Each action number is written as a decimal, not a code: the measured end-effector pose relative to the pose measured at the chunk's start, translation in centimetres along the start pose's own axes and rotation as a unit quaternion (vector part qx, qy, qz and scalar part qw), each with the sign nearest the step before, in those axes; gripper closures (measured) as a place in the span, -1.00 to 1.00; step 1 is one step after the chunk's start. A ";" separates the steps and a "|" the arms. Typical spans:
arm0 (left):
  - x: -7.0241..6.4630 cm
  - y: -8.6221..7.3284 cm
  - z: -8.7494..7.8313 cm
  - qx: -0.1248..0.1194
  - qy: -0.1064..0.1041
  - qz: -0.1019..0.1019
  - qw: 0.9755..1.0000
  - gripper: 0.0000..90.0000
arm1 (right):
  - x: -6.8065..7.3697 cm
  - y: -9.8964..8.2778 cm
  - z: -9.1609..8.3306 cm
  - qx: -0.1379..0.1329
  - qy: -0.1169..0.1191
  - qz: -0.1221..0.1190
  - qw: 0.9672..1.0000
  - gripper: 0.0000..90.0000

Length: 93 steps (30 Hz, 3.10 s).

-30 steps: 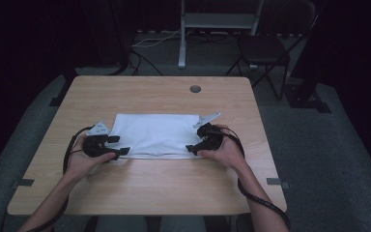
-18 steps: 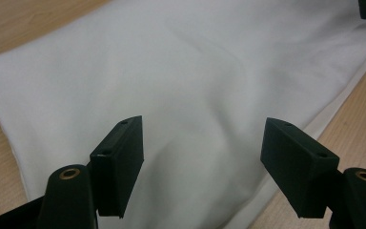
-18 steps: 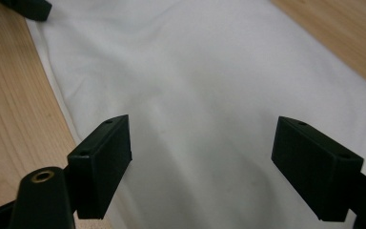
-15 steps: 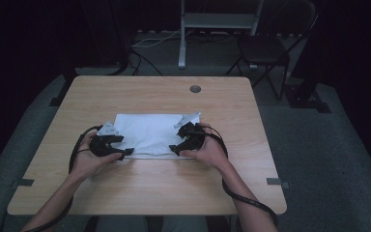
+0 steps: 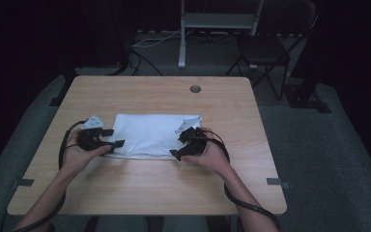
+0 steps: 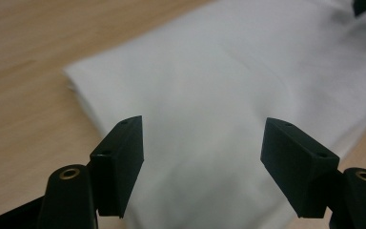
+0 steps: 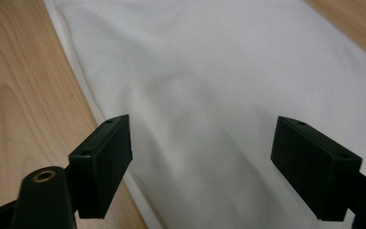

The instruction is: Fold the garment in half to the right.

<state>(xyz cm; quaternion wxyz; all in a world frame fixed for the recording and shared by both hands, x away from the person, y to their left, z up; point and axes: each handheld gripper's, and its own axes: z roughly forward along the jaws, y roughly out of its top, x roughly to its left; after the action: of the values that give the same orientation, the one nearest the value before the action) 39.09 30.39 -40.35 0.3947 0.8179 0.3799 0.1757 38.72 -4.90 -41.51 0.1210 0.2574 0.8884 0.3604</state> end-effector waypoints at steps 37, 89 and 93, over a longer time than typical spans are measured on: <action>7.4 3.1 8.0 0.049 -0.040 -0.164 0.984 0.43 | 1.2 1.6 -1.3 -0.025 0.036 -0.033 0.999 -0.56; 6.6 4.6 5.8 0.049 -0.049 -0.152 0.986 0.87 | 8.4 12.8 10.6 0.017 0.114 -0.132 0.985 -0.51; 6.8 4.5 5.7 0.053 -0.049 -0.152 0.986 0.87 | 9.5 13.2 11.6 0.024 0.120 -0.140 0.982 -0.46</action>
<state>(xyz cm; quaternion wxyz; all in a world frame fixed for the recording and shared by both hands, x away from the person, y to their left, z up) 49.03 30.81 -40.51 0.3908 0.7780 0.4891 0.0531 40.26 14.99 -40.73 0.0565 0.0878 0.9322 0.3465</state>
